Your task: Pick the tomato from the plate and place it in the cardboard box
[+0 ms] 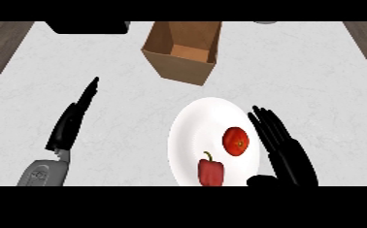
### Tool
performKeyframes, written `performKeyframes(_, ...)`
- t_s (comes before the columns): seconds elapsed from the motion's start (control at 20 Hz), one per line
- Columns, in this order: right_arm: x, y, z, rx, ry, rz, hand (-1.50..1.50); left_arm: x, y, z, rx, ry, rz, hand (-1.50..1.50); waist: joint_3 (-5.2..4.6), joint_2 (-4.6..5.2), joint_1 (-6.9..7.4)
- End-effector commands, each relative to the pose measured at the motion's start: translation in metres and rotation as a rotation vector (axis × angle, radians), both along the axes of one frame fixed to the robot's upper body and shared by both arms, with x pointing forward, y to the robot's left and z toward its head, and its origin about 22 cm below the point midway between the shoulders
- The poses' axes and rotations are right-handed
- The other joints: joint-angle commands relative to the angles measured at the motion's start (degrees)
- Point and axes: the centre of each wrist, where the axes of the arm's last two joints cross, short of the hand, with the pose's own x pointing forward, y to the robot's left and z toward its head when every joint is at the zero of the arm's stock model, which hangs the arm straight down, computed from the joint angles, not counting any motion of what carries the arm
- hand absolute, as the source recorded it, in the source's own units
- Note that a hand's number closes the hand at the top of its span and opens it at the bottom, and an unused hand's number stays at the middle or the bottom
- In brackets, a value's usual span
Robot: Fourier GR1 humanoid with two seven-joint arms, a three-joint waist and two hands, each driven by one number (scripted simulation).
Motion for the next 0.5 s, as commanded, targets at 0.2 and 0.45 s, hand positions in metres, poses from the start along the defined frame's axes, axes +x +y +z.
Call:
performKeyframes(0.2, 0.006, 0.035, -0.024, 0.022, 0.039, 0.047, -1.5, 0.0, 0.001, 0.008, 0.0, -0.012, -0.002, 0.0, 0.41, 0.29, 0.25)
performKeyframes(0.45, 0.014, 0.017, -0.018, 0.024, 0.053, 0.044, -1.5, -0.008, -0.003, 0.0, 0.012, 0.001, 0.008, 0.0, 0.4, 0.29, 0.11)
